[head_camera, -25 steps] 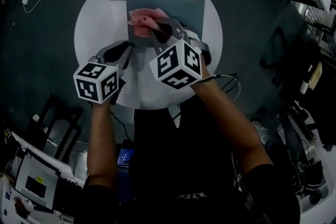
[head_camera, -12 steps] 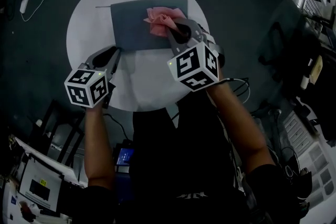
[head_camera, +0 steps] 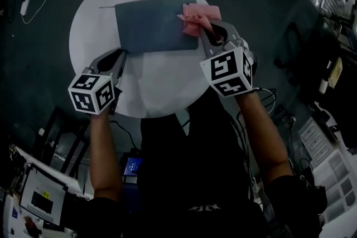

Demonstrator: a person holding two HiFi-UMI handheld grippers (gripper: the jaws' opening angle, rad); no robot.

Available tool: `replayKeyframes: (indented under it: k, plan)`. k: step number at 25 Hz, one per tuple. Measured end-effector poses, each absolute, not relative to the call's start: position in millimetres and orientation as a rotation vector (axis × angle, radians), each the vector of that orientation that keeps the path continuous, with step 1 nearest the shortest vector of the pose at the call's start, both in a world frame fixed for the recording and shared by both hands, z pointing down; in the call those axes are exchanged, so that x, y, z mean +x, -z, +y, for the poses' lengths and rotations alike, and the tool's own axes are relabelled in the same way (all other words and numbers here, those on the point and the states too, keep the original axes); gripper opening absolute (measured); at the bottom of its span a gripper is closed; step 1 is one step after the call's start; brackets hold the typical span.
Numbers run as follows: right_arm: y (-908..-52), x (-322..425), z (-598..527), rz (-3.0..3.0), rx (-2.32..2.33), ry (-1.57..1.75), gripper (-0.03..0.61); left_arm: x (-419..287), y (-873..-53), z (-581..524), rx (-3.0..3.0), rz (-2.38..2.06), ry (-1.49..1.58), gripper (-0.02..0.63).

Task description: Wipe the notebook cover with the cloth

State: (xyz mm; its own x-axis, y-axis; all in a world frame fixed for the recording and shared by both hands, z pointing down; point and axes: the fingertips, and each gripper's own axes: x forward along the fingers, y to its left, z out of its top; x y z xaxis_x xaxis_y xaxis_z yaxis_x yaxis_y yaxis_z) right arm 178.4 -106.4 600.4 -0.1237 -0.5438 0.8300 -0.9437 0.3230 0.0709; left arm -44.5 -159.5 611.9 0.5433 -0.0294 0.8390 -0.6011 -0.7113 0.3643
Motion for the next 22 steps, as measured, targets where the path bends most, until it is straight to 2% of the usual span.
replayKeyframes:
  k: [6,12,22]
  plan:
    - [-553,175,-113,-1.848,1.449,-0.605,0.009,-44,-611,-159,2.152,-0.500,-1.123,0.028]
    - [-515,93,-165,-2.123,1.452,-0.605,0.009,-48,-613,-159,2.167,-0.488,-1.111,0.028]
    - [-555,-14,-226,-2.183,1.273,-0.573,0.009,-51,-612,-162,2.186,-0.497,-1.071,0.026]
